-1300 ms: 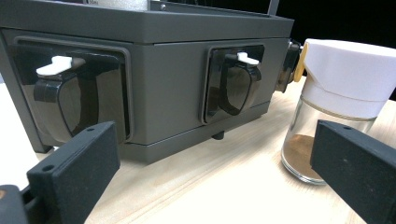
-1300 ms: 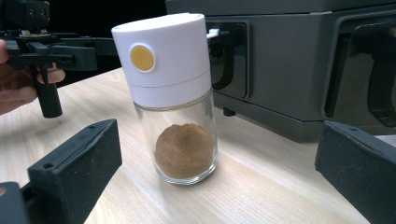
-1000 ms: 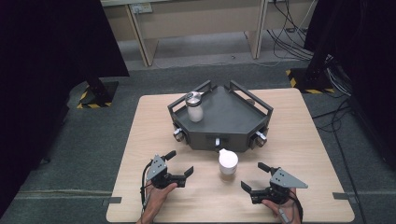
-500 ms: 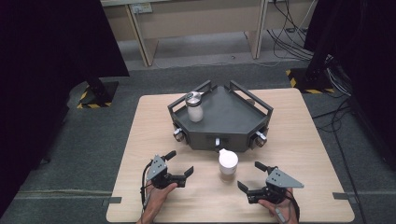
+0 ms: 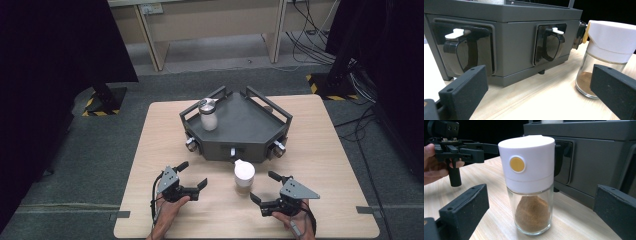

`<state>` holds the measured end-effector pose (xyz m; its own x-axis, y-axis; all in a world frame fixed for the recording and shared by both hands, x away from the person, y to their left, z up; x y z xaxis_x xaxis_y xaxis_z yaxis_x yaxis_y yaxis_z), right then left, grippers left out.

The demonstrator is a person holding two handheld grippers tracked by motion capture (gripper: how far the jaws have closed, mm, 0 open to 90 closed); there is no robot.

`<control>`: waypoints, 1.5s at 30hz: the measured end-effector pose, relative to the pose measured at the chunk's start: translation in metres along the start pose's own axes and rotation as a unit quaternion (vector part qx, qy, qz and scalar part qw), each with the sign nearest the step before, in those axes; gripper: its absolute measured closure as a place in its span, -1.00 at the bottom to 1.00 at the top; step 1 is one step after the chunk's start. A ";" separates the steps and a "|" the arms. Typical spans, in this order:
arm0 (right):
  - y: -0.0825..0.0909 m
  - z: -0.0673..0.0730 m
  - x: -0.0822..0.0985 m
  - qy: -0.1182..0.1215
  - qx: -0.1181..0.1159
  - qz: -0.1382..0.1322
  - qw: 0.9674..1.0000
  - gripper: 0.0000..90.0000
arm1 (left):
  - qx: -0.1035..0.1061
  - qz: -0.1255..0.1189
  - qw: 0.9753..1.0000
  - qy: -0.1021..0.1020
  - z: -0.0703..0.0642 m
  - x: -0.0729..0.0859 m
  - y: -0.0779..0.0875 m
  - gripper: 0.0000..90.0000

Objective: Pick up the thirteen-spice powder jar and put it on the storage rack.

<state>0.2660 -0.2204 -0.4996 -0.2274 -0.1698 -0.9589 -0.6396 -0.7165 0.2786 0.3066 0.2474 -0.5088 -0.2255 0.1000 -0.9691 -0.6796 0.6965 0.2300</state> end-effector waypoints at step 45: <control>-0.050 0.005 -0.013 0.033 -0.013 0.039 0.999 -0.54 | -0.003 0.001 1.000 0.002 0.001 0.001 0.000 -0.98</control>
<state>0.2970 -0.1788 -0.5007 -0.2261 -0.2688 -0.9363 -0.6027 -0.7165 0.3512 0.3071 0.2481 -0.5101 -0.2300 0.0982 -0.9682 -0.6837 0.6917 0.2325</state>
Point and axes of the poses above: each handheld gripper's, and its own axes: y roughly backward along the jaws, x roughly out of its underside, z roughly to its left, the point moved 7 cm from there along -y, roughly forward along the jaws, and after that the axes turned 5 degrees about z, right-handed, at the moved point
